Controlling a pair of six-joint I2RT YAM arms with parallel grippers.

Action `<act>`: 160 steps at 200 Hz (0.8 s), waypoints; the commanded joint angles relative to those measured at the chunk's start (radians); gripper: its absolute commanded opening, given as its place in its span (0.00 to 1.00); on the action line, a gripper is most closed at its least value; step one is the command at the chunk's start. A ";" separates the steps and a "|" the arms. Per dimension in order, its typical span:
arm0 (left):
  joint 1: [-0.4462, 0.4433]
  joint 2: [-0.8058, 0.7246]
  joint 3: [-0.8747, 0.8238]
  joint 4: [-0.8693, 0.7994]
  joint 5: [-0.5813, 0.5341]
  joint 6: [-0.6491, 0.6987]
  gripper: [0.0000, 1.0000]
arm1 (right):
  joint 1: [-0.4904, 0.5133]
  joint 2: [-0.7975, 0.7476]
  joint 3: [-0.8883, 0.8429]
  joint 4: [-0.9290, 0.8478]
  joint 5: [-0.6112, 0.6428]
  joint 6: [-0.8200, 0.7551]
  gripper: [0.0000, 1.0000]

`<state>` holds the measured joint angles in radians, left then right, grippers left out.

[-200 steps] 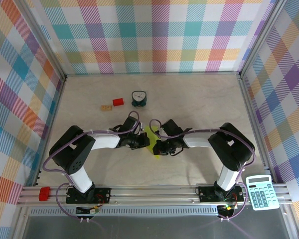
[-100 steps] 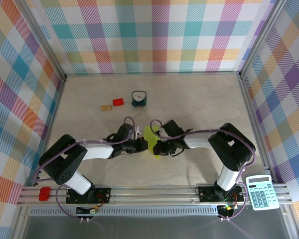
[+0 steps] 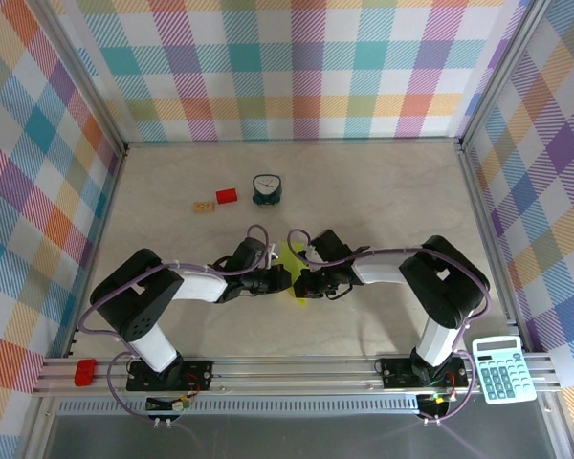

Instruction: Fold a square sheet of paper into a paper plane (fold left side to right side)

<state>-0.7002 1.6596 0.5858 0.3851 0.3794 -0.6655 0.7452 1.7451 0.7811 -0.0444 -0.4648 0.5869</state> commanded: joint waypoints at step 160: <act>0.098 0.068 0.089 -0.215 -0.129 0.108 0.00 | 0.000 0.054 -0.035 -0.227 0.157 -0.038 0.00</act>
<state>-0.6785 1.6791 0.6624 0.2348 0.3553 -0.6113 0.7452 1.7443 0.7990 -0.0845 -0.4423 0.5678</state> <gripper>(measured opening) 0.050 0.050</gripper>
